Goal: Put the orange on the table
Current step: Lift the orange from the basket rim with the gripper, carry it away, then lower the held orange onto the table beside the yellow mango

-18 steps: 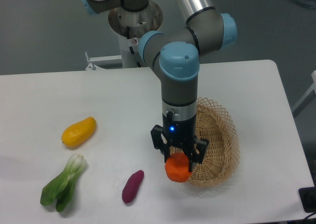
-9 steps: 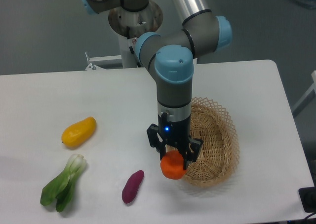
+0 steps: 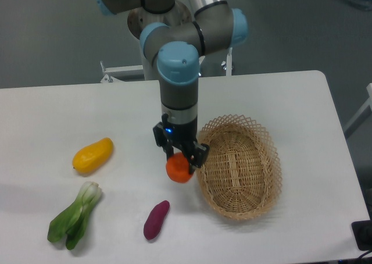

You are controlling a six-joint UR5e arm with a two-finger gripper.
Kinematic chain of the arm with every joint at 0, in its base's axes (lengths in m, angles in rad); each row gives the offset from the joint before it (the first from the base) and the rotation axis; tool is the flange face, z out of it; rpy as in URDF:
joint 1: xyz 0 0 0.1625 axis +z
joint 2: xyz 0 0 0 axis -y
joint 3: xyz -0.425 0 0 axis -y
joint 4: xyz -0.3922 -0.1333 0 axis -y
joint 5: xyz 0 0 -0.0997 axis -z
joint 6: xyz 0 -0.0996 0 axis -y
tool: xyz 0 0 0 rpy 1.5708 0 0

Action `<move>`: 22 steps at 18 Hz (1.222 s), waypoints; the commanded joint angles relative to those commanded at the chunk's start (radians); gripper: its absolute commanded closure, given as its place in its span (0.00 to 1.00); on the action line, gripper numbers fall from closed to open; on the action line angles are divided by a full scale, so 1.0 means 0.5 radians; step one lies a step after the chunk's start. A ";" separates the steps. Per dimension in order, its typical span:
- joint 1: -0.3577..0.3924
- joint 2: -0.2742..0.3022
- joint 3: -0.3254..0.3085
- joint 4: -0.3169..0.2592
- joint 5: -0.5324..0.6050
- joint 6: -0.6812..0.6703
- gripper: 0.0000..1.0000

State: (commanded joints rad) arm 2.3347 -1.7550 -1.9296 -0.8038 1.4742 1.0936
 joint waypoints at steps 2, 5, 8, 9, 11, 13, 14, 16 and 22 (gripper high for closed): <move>-0.043 0.000 -0.074 0.009 0.015 0.003 0.43; -0.208 -0.027 -0.111 0.009 0.190 0.000 0.43; -0.267 -0.027 -0.163 0.015 0.206 -0.024 0.43; -0.279 -0.027 -0.166 0.015 0.203 -0.024 0.43; -0.291 -0.064 -0.200 0.018 0.205 -0.046 0.43; -0.301 -0.089 -0.197 0.018 0.209 -0.058 0.42; -0.304 -0.095 -0.197 0.018 0.206 -0.058 0.42; -0.307 -0.138 -0.200 0.018 0.209 -0.058 0.41; -0.328 -0.187 -0.175 0.031 0.212 -0.058 0.20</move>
State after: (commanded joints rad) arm 2.1706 -1.8484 -2.0172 -0.7885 1.5800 1.0646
